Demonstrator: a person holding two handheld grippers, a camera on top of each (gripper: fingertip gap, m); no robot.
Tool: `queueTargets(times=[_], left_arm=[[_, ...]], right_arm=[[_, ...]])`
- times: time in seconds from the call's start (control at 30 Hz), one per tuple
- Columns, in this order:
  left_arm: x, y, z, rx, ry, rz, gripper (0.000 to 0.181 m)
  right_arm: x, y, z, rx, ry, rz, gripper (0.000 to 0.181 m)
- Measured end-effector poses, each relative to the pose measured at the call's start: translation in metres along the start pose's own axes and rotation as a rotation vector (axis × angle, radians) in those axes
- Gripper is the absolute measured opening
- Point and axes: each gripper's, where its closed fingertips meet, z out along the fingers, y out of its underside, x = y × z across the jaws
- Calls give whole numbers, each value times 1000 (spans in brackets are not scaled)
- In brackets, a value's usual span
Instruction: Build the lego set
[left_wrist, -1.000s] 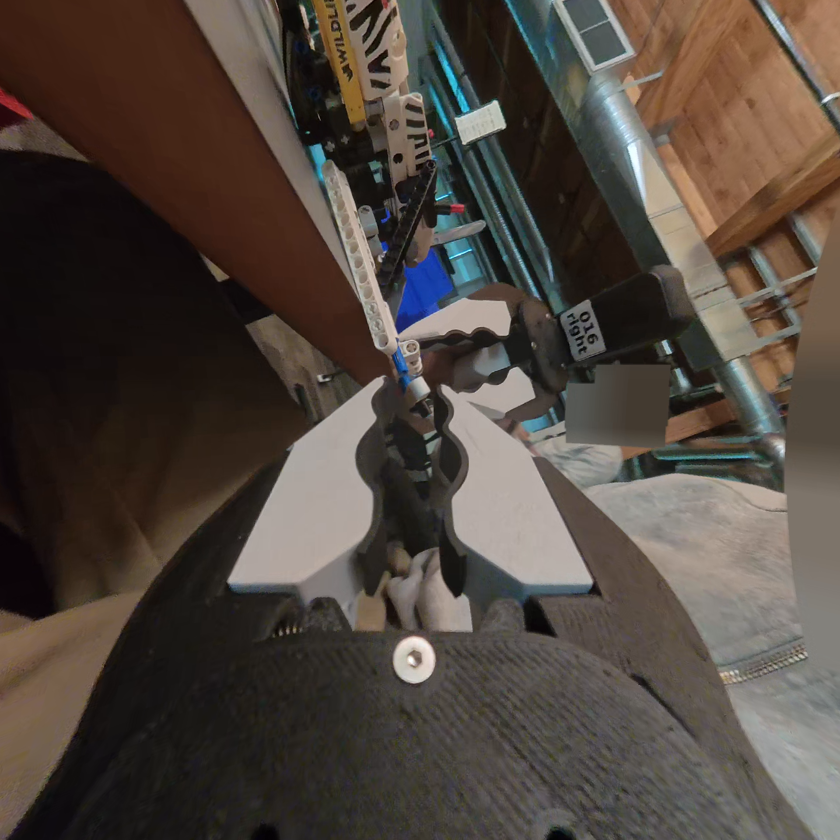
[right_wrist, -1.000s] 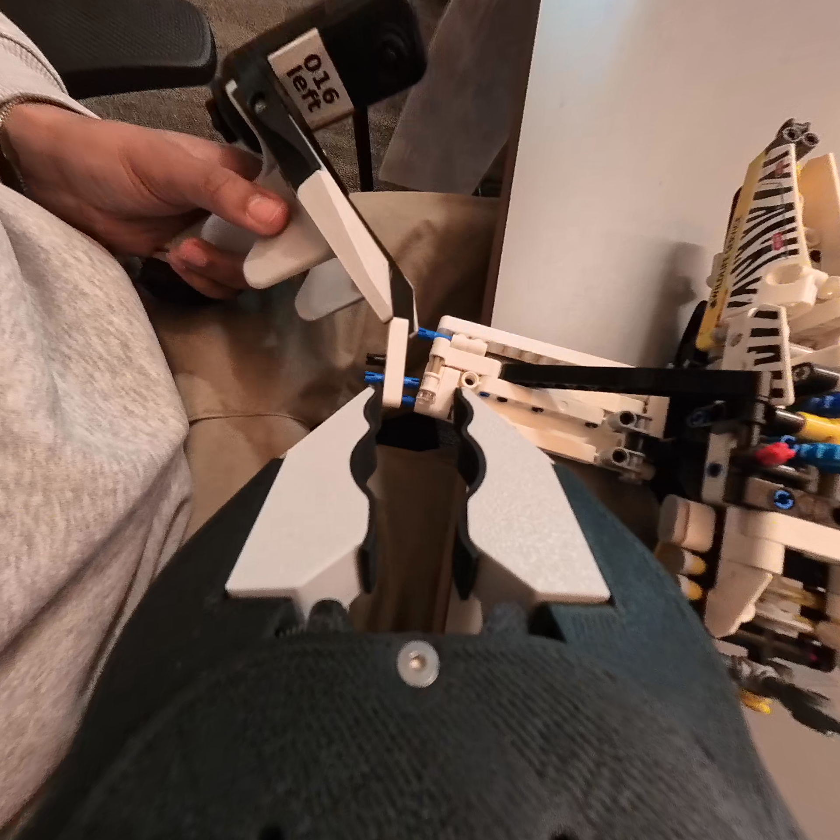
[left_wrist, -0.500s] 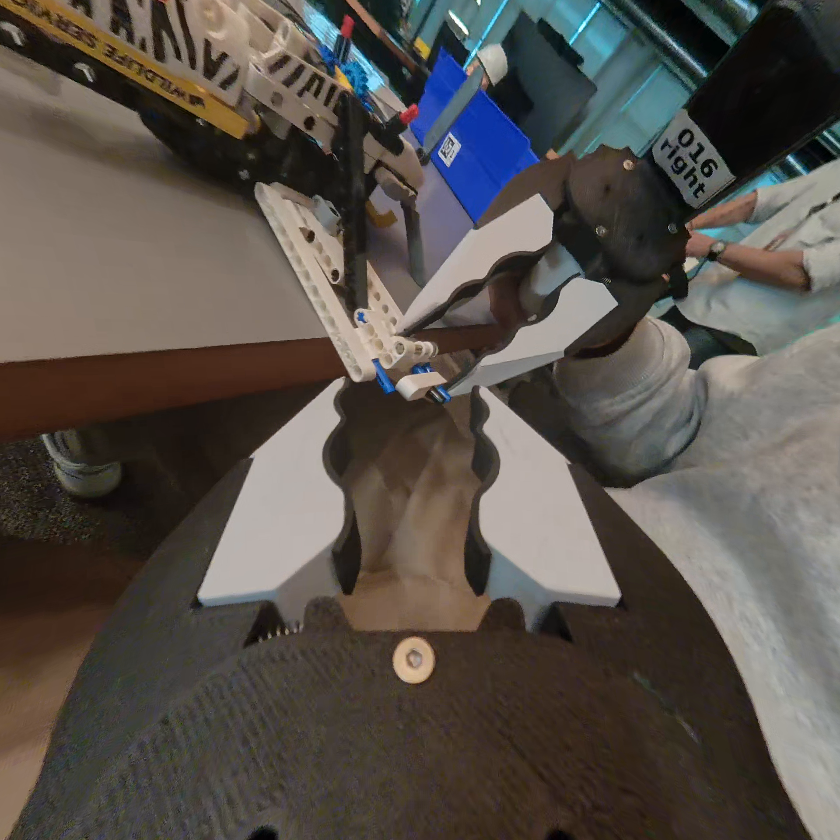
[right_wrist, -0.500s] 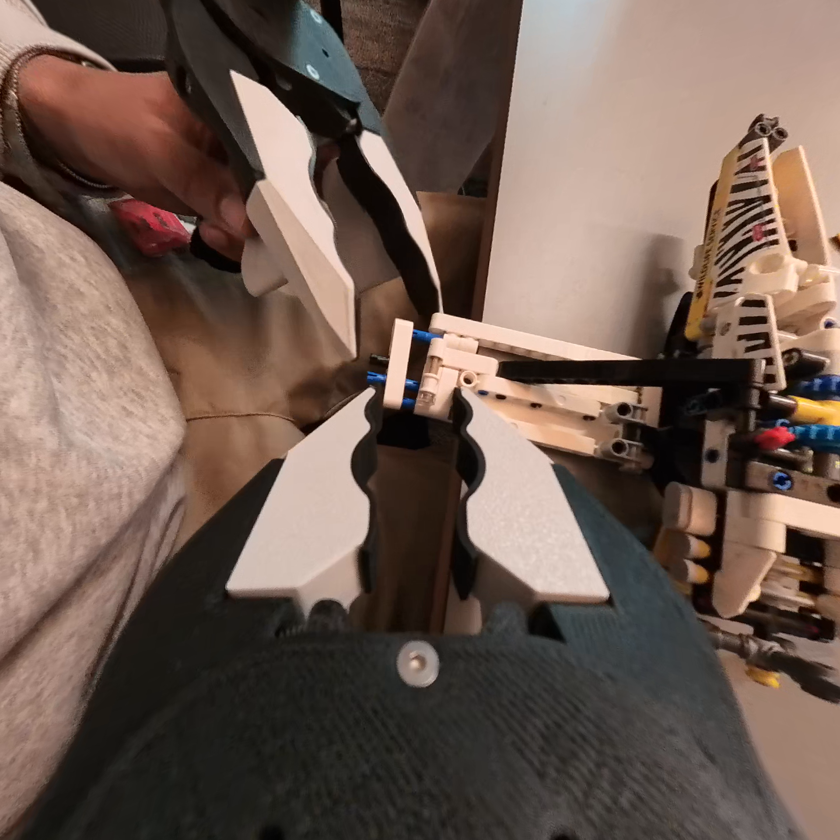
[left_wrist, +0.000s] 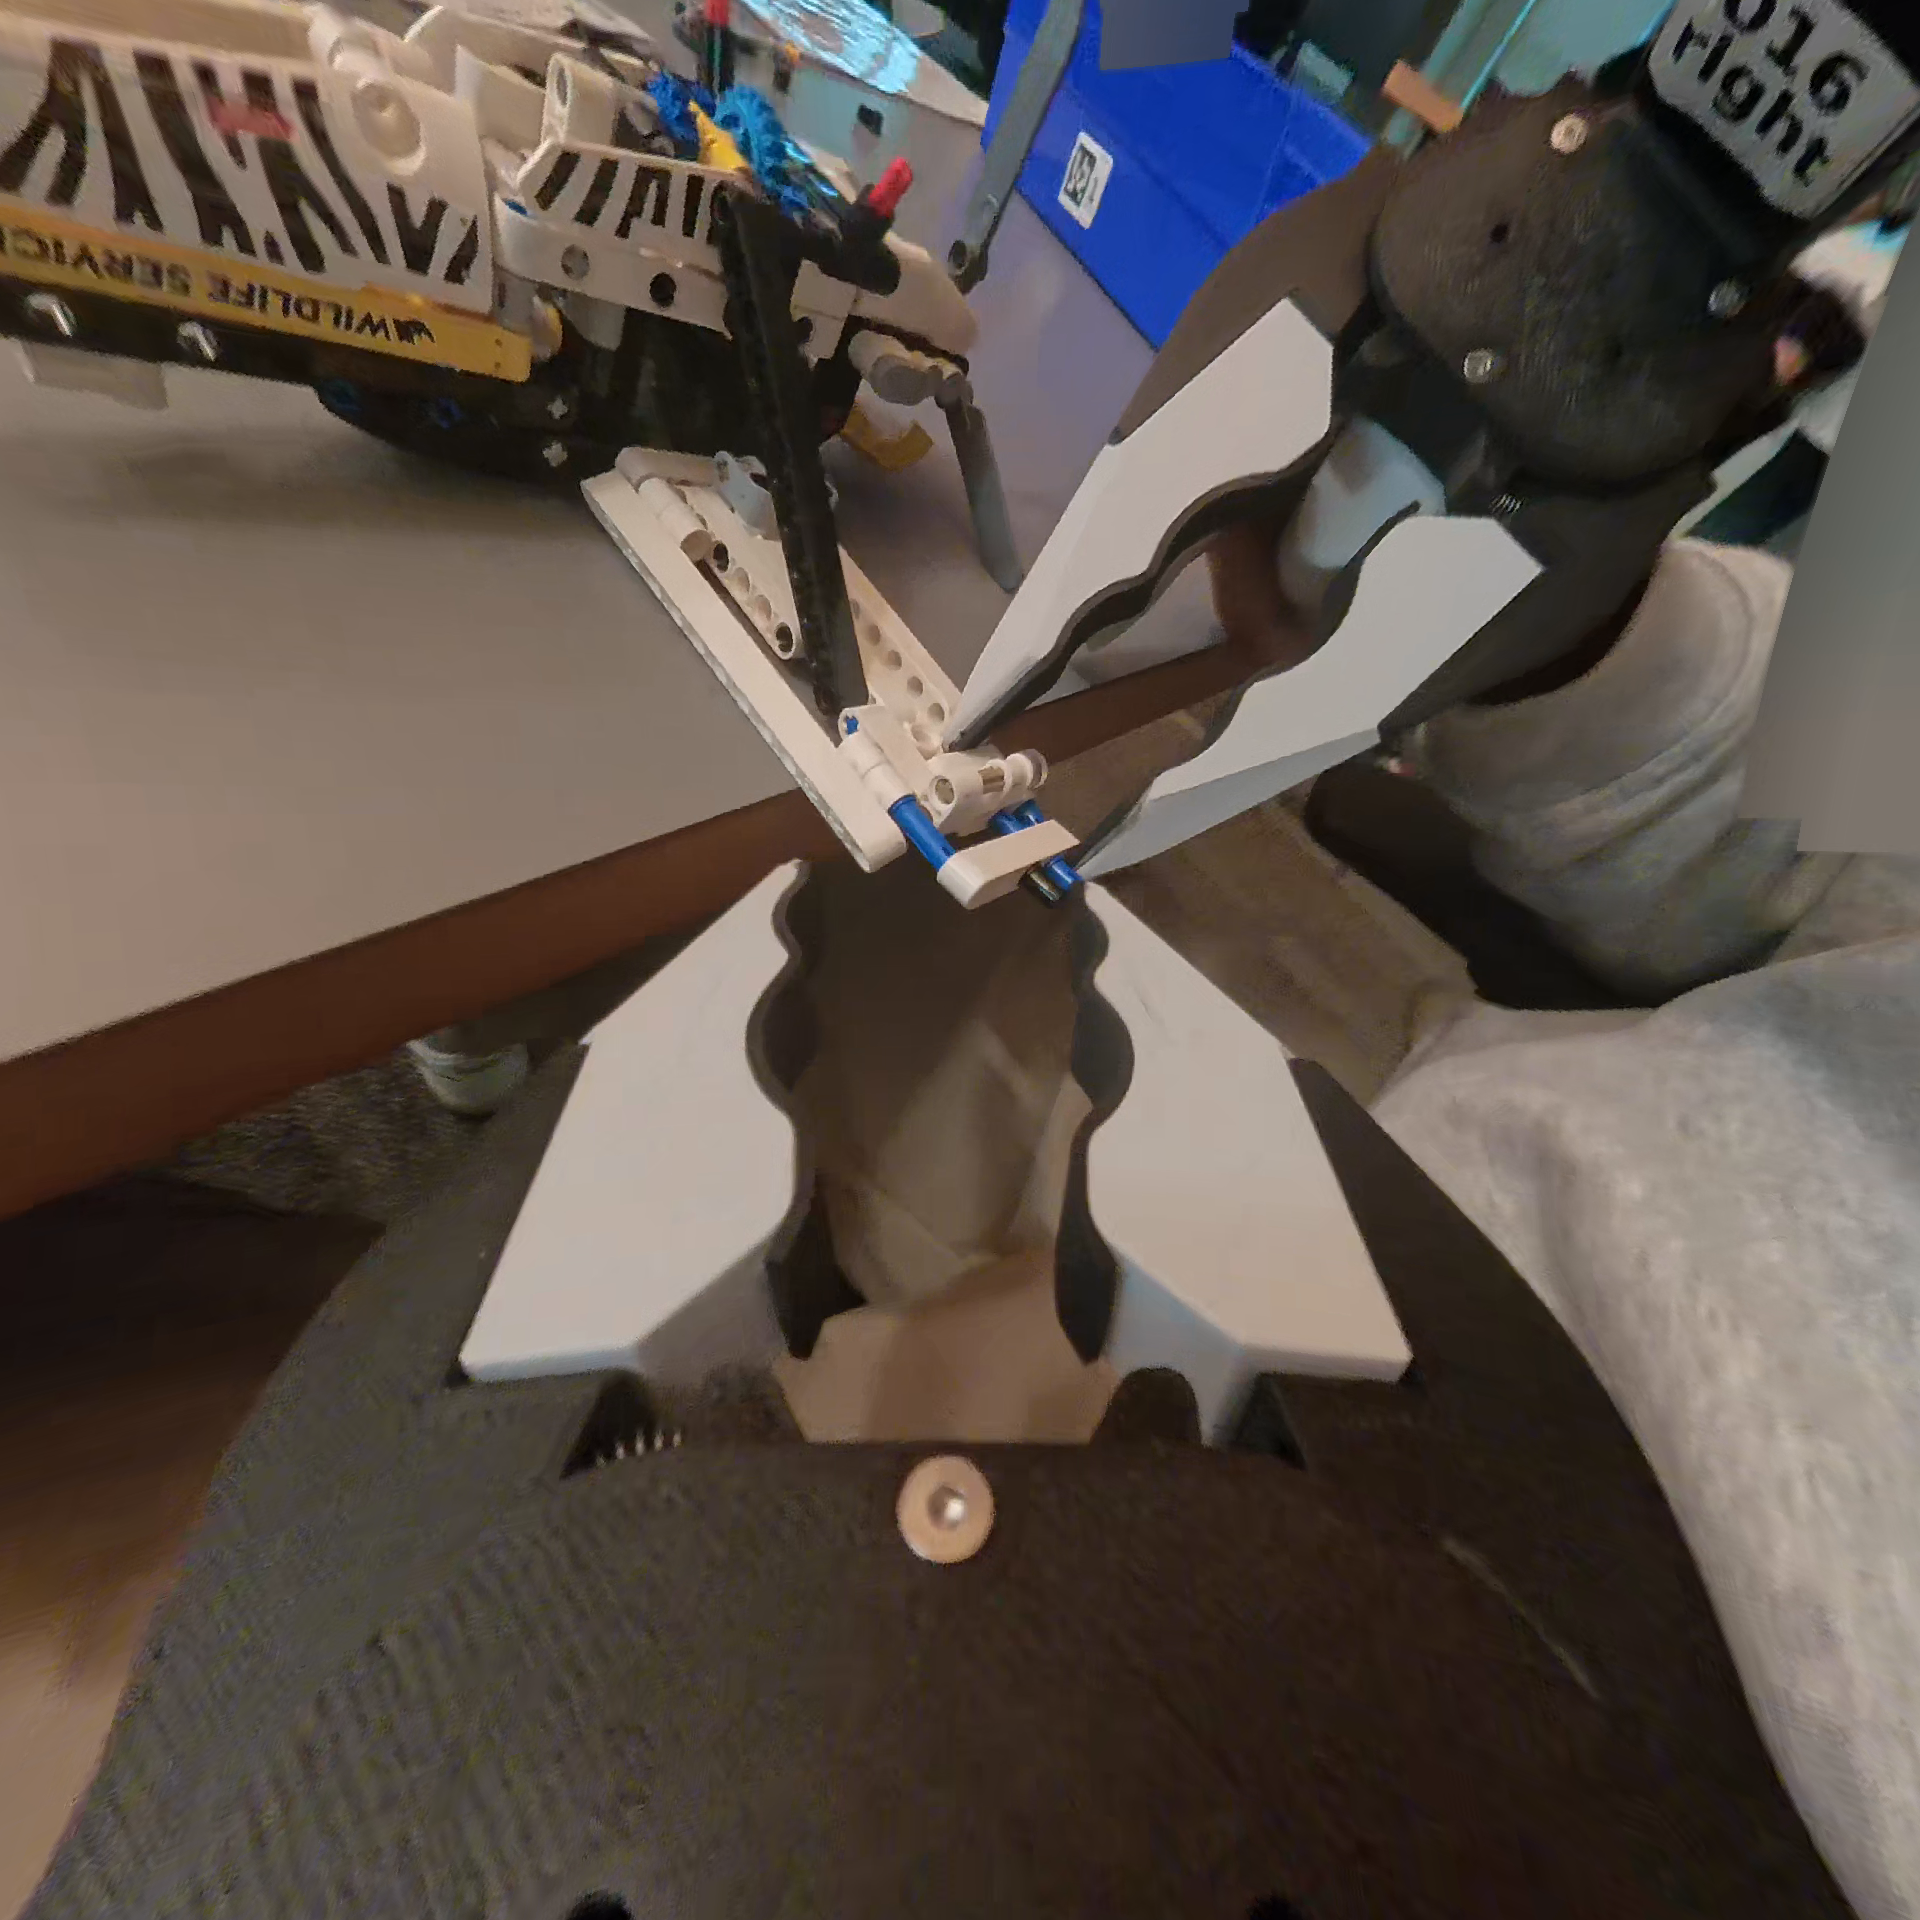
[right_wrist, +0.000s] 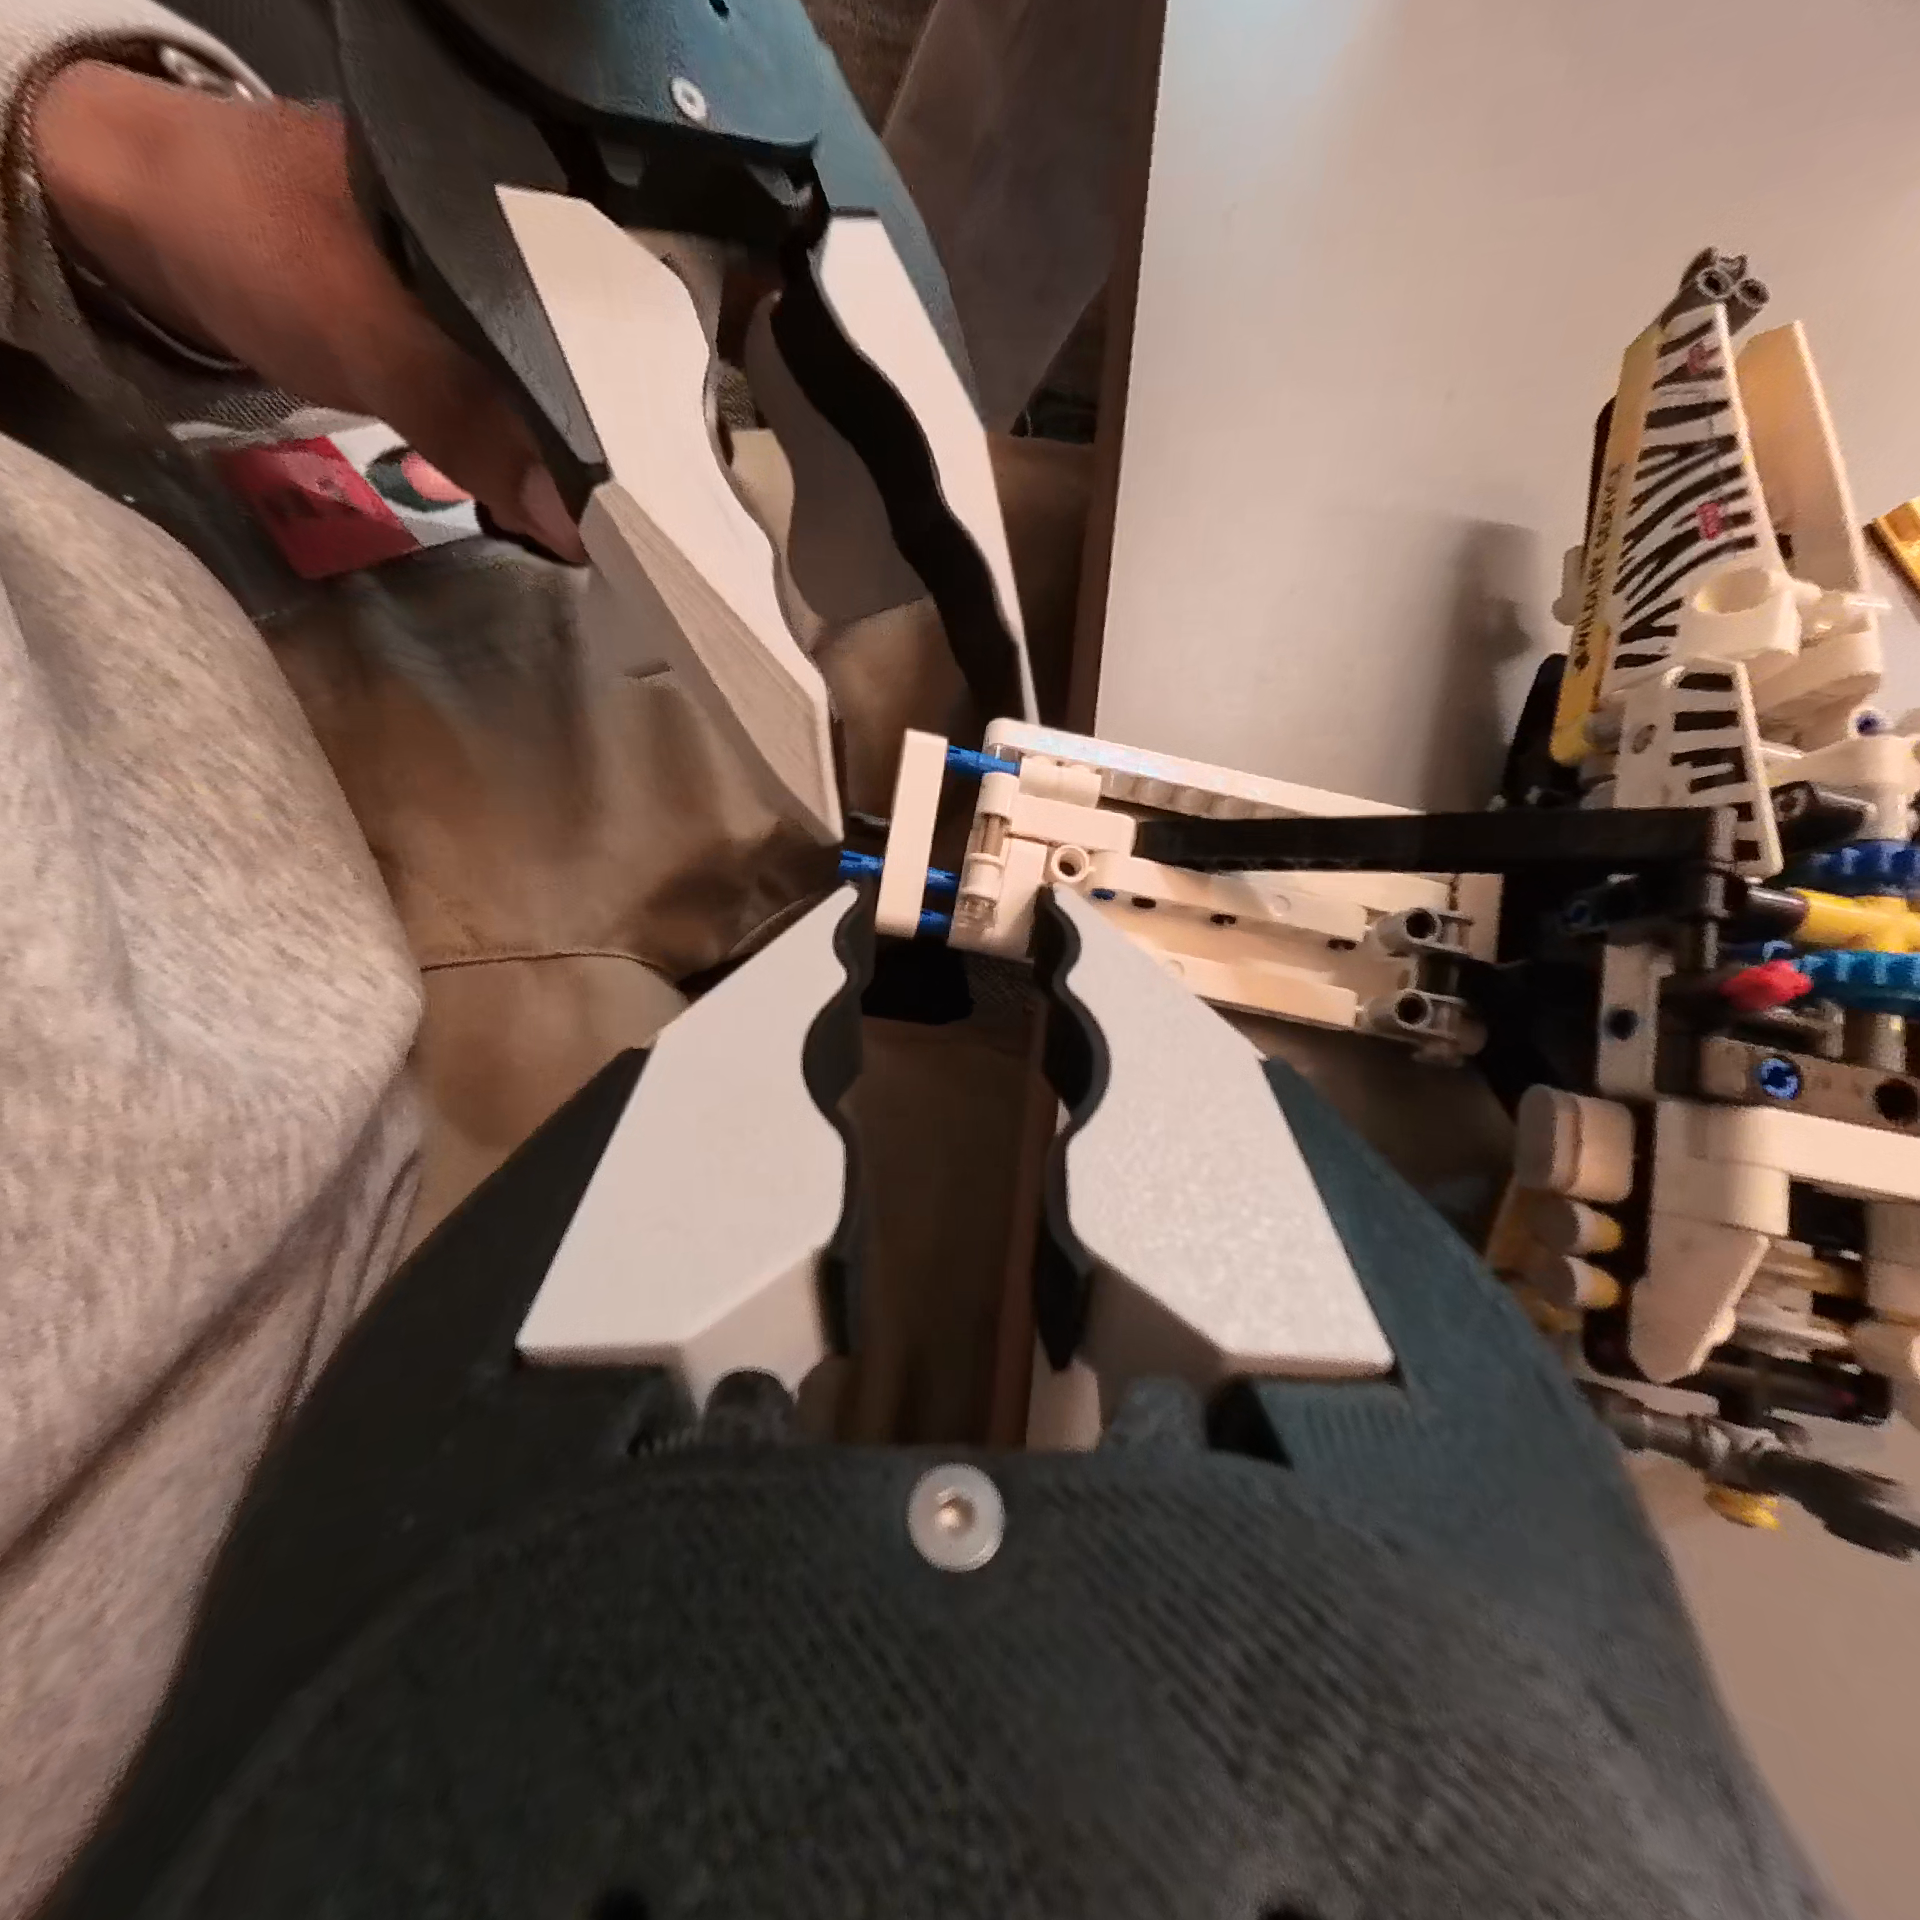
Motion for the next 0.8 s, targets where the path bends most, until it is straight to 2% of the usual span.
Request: queueTargets(times=[0.17,0.57,0.7,0.8], left_arm=[[2,-1,0,-41,7,101,40],[-3,-1,-1,-114,6,253,40],[-6,0,-2,-145,-17,354,38],[-11,3,-3,-194,-50,436,27]], right_arm=[[1,1,0,-35,28,-17,30],[5,0,2,-76,76,-4,30],[6,0,3,-73,85,9,30],[7,0,4,-75,90,14,30]])
